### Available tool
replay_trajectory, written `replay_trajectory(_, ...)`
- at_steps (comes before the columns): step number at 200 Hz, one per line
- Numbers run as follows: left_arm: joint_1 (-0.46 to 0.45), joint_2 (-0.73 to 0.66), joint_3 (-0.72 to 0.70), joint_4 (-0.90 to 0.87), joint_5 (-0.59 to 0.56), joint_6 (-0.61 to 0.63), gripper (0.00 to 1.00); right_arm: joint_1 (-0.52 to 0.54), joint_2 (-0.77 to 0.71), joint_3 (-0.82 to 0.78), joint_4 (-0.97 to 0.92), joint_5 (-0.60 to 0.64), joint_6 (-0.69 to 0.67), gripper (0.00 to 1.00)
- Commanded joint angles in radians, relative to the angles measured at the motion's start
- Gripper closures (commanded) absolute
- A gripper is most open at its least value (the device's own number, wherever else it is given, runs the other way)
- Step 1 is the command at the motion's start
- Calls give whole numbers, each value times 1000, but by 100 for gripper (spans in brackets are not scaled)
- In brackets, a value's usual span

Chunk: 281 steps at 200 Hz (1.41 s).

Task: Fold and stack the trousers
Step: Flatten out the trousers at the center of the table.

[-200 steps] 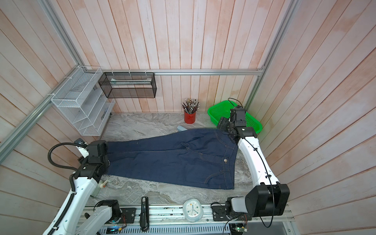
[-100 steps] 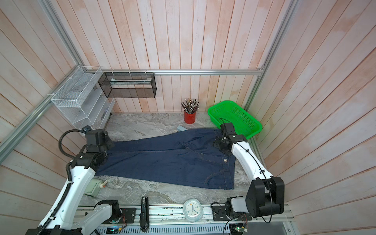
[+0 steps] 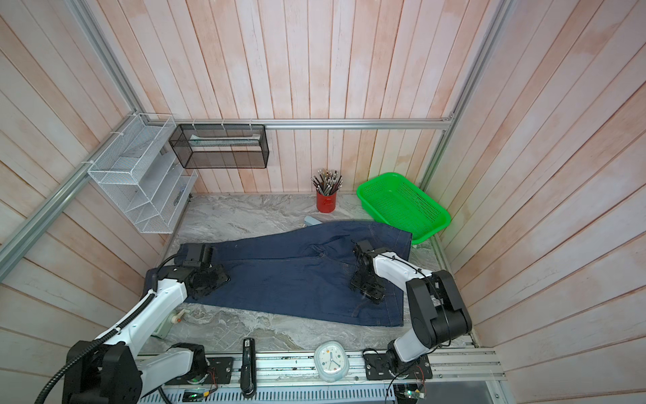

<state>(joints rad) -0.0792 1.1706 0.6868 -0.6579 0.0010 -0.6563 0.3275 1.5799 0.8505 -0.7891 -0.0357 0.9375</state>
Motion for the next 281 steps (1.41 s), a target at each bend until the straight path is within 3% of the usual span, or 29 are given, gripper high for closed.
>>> replay_trajectory(1,38,10,-24,22,46,-31,38,-74,131,-64,-89,130,60,21)
replay_trajectory(29,67,-1,3,-7,13,-28,34,-189,173,-110,-110,148,72,24)
replay_trajectory(62,95,-41,32,-41,-27,-31,32,-282,55,-143,-160,247,103,23)
replay_trajectory(89,128,-60,81,-57,-43,-17,32,-311,-39,-90,-206,295,50,23)
replay_trajectory(123,137,-1,201,-23,-42,24,32,-189,-74,89,-229,297,-63,23)
replay_trajectory(165,151,257,356,13,-77,102,33,46,-55,296,-182,323,-143,21)
replay_trajectory(239,154,612,540,21,-300,181,33,110,-97,271,20,191,-193,21)
replay_trajectory(281,174,742,612,28,-301,205,32,110,-104,270,44,192,-210,21)
